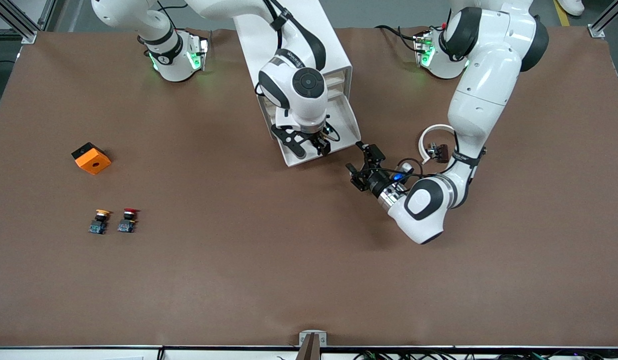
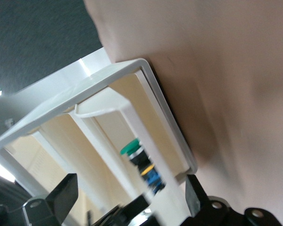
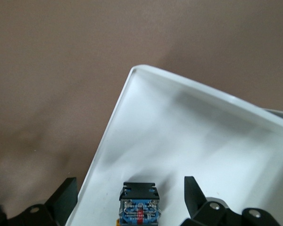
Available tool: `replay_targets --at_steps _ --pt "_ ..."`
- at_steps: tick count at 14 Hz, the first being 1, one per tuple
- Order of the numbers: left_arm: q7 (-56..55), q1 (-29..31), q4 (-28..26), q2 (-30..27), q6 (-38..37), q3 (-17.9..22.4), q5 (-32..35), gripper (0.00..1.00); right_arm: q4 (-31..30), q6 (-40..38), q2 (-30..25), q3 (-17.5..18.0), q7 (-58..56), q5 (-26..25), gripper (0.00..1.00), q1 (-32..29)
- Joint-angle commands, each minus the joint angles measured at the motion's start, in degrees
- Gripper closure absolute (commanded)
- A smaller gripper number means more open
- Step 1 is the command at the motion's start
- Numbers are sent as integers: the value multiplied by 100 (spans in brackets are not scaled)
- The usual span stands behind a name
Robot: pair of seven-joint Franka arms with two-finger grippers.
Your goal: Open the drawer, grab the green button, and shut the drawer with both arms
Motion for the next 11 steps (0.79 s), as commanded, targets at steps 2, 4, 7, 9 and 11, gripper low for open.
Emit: replay_targets --at_steps 2,4,7,9,11 --pt "1461 270 440 -150 -83 21 111 0 135 166 259 -79 187 78 0 224" --pt "2437 298 476 -185 -48 144 320 0 135 166 303 -79 187 78 0 234" --pt "3940 307 476 -316 451 197 882 0 135 157 312 -79 213 87 0 234" --pt "4383 307 476 -430 952 215 1086 0 144 157 312 -79 204 87 0 234" --pt "4725 289 467 -553 1278 197 1471 0 153 149 304 -79 169 78 0 234"
